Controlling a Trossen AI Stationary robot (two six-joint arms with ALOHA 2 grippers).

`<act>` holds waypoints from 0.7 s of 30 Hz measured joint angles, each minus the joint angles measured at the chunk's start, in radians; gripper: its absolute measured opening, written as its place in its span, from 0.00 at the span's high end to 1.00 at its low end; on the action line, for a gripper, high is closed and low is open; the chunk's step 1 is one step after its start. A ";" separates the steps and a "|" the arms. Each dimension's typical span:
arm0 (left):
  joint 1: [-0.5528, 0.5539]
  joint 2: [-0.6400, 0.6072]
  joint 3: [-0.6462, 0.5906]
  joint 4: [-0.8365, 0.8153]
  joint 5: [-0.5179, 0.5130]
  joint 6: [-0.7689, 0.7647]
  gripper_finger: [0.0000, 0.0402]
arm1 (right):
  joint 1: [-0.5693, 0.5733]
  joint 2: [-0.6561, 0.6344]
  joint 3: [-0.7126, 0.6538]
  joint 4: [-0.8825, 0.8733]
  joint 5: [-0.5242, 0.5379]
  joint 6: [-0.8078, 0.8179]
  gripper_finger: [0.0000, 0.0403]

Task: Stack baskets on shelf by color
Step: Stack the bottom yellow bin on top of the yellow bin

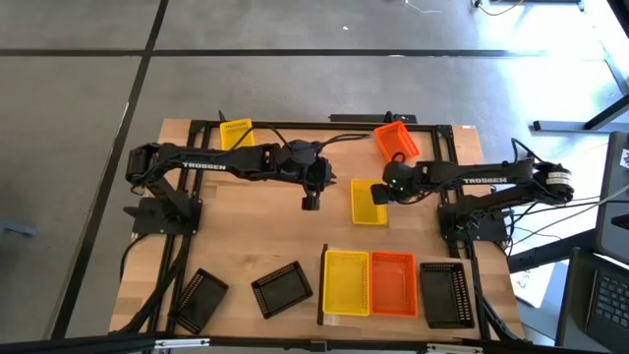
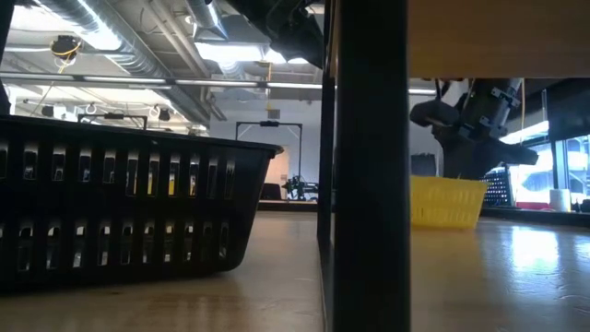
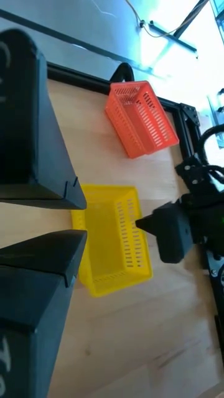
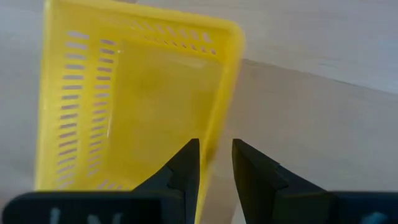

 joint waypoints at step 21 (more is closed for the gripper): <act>0.000 0.000 0.000 0.000 0.000 0.000 0.86 | 0.000 0.091 -0.009 0.144 0.060 -0.085 0.98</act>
